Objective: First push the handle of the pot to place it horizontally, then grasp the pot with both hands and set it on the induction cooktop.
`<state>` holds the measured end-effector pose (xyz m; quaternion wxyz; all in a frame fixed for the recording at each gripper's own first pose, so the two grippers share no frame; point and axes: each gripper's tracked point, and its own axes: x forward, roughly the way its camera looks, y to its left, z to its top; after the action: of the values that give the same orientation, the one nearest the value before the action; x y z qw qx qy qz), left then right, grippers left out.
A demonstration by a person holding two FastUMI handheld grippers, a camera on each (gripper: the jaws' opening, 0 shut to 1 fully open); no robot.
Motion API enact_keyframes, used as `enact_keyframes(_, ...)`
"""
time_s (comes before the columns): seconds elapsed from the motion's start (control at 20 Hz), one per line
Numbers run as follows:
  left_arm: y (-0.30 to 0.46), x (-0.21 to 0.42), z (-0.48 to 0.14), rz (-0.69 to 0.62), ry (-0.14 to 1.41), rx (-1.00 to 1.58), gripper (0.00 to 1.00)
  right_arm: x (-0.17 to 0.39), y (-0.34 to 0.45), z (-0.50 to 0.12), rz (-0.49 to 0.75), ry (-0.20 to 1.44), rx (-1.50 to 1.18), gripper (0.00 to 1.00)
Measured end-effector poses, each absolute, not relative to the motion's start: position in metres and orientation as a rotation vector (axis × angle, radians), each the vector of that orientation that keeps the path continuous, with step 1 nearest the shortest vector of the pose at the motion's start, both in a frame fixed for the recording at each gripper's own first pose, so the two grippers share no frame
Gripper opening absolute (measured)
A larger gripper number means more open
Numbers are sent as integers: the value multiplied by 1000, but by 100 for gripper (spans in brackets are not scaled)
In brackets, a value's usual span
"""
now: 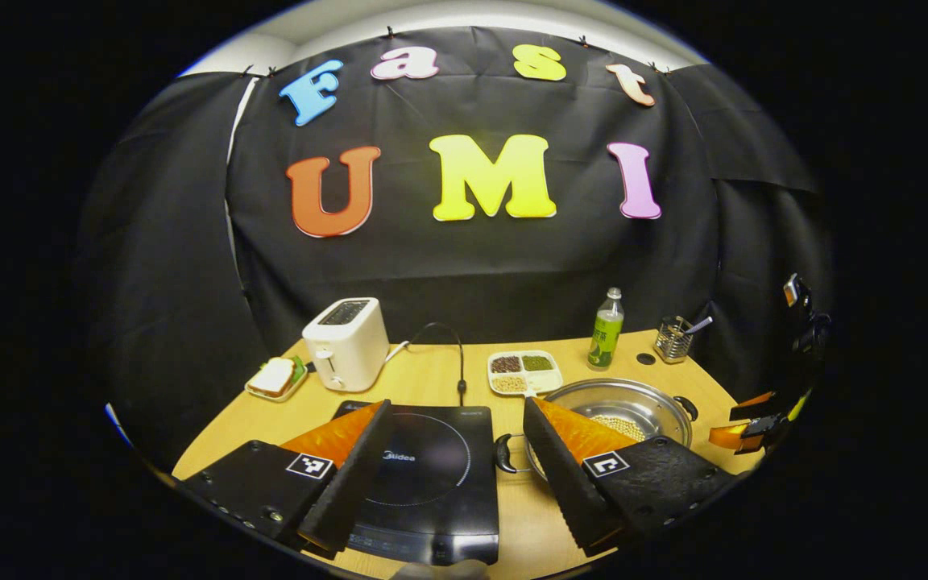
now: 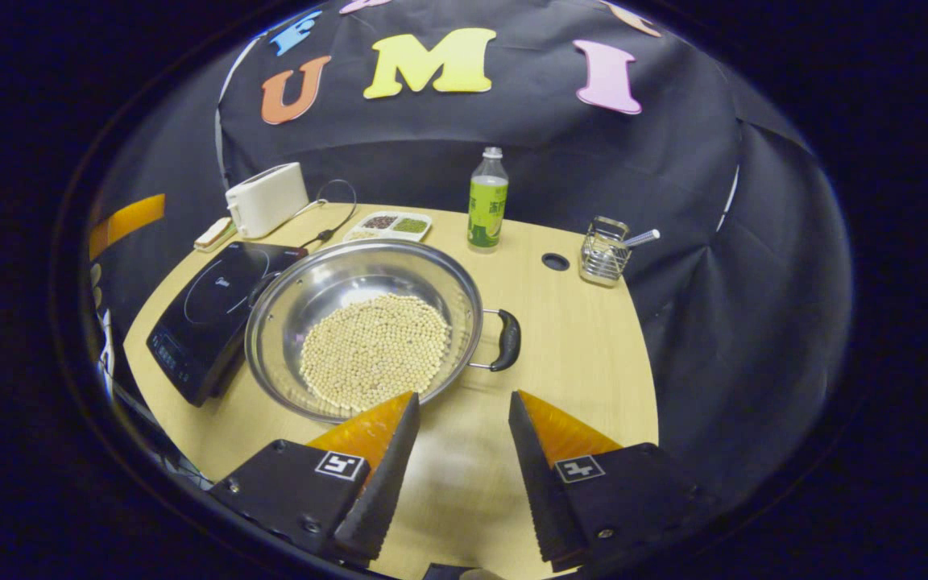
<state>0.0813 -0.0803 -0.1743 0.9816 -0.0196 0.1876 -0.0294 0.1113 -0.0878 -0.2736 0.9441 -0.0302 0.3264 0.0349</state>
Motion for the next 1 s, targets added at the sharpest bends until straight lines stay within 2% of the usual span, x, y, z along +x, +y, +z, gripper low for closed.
enact_keyframes(0.2,-102,100,-217,-99,454,-35,97,122,-93,-281,32,675,9,76)
enact_keyframes(0.25,-106,104,-227,-103,474,-35,97,127,-94,-281,30,676,15,71)
enact_keyframes(0.3,-111,107,-236,-107,493,-39,96,132,-95,-282,25,673,17,76)
enact_keyframes(1.0,-150,138,-336,-101,723,-37,97,210,-102,-310,38,737,16,76)
